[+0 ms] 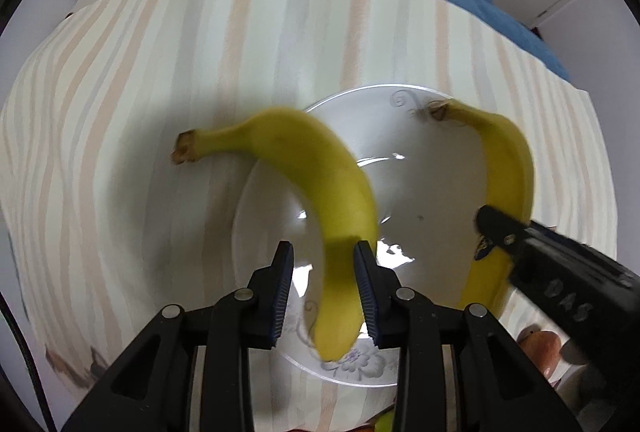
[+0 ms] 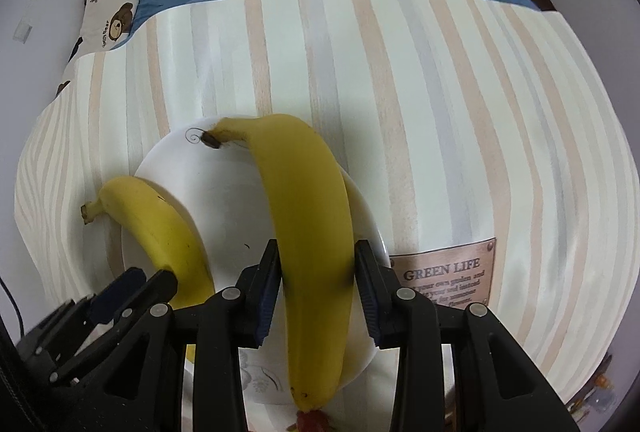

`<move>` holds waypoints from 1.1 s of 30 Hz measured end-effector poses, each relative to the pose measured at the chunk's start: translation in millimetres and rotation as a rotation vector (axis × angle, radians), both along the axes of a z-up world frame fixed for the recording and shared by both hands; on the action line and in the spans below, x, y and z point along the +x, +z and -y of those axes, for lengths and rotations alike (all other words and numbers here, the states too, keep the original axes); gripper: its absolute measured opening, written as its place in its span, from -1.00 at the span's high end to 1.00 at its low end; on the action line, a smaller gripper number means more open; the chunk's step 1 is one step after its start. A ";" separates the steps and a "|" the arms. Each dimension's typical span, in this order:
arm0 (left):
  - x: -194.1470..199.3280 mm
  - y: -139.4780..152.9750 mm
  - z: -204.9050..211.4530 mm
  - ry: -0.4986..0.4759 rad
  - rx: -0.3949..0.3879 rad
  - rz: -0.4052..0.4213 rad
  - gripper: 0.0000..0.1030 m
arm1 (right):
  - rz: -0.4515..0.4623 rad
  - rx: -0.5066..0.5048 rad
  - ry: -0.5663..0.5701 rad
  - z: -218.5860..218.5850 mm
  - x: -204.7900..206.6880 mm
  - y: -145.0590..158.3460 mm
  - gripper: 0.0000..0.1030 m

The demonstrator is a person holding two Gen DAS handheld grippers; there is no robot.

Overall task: Organize fruits
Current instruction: 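Lower both held bananas onto the white plate and open both tools, then raise both open tools away from the plate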

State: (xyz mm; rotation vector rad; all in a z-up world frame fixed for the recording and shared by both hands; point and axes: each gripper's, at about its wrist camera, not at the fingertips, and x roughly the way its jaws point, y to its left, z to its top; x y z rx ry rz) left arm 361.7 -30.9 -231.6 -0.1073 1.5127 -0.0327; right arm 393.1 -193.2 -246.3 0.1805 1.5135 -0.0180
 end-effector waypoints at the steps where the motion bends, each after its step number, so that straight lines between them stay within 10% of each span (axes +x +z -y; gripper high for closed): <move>1: -1.0 0.9 -2.4 0.005 0.001 0.001 0.44 | 0.007 -0.002 0.004 2.0 1.5 3.1 0.14; 5: -6.0 10.4 -6.6 0.010 0.021 0.030 0.34 | 0.047 -0.021 0.034 5.1 1.0 21.9 -0.35; 9: -11.8 23.0 -8.3 0.003 0.038 0.064 0.15 | 0.037 -0.013 0.045 11.5 -4.1 31.9 -0.37; 11: -16.0 28.6 -10.9 0.002 0.040 0.073 -0.34 | 0.035 -0.007 0.051 15.2 -10.2 36.6 -0.59; 15: -28.0 37.6 -18.1 0.003 0.074 0.103 -0.67 | 0.056 -0.005 0.066 18.8 -24.6 46.5 -0.79; 33: -108.9 127.6 -31.0 0.010 0.100 0.287 -0.70 | 0.260 -0.041 0.143 14.0 -108.7 133.6 -0.82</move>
